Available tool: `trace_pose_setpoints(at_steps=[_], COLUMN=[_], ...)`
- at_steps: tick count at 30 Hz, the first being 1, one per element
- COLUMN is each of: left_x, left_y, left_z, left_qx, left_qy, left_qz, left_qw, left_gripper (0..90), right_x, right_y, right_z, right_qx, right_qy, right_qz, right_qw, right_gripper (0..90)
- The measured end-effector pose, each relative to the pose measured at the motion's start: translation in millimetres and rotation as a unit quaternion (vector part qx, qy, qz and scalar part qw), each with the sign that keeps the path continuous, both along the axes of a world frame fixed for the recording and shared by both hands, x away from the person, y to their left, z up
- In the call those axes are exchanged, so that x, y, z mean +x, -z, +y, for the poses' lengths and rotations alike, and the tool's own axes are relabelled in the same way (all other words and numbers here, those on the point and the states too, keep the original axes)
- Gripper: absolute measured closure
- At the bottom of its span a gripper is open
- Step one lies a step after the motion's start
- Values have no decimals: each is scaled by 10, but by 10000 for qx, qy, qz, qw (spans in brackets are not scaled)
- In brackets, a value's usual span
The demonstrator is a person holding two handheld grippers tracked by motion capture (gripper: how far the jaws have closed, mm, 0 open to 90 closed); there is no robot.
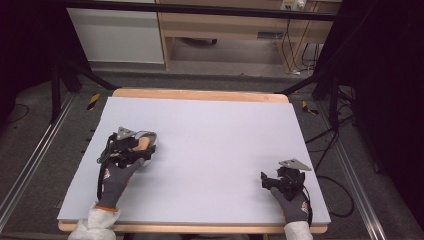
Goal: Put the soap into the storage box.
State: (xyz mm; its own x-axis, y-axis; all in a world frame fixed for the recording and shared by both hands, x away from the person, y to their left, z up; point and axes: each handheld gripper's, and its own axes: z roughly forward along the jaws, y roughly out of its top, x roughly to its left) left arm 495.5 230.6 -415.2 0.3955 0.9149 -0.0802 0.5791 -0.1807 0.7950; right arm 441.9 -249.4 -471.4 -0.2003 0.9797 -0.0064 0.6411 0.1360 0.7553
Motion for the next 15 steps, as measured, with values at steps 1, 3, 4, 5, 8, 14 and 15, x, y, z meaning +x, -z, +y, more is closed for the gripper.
trace_pose_setpoints(at_steps=[1,3,4,5,8,14,15], left_x=[-19,-60,-81,-103,-172,-302,-361], left_y=[-9,-19,-20,-16,11,89,127], left_z=[2,1,3,0,-9,-18,-13], left_qx=[-14,-39,-53,-75,-65,-27,17], left_qy=[36,88,132,156,252,409,472], left_qz=[5,-32,-34,-39,-32,-8,-15], left_qw=[10000,9999,9999,9998,9997,9992,9989], left_gripper=[308,309,310,310,310,307,305], right_x=[0,-2,0,2,2,-4,-4], right_y=[0,0,2,3,4,1,1], right_z=[-1,1,-7,-9,-13,-18,-24], right_qx=[-1,14,-17,-16,-7,16,34], right_qy=[-3,16,-9,-6,8,22,33], right_qz=[5,9,-10,-16,-14,-26,-27], right_qw=[10000,10000,10000,10000,10000,10000,10000], right_gripper=[84,84,84,84,84,84,84])
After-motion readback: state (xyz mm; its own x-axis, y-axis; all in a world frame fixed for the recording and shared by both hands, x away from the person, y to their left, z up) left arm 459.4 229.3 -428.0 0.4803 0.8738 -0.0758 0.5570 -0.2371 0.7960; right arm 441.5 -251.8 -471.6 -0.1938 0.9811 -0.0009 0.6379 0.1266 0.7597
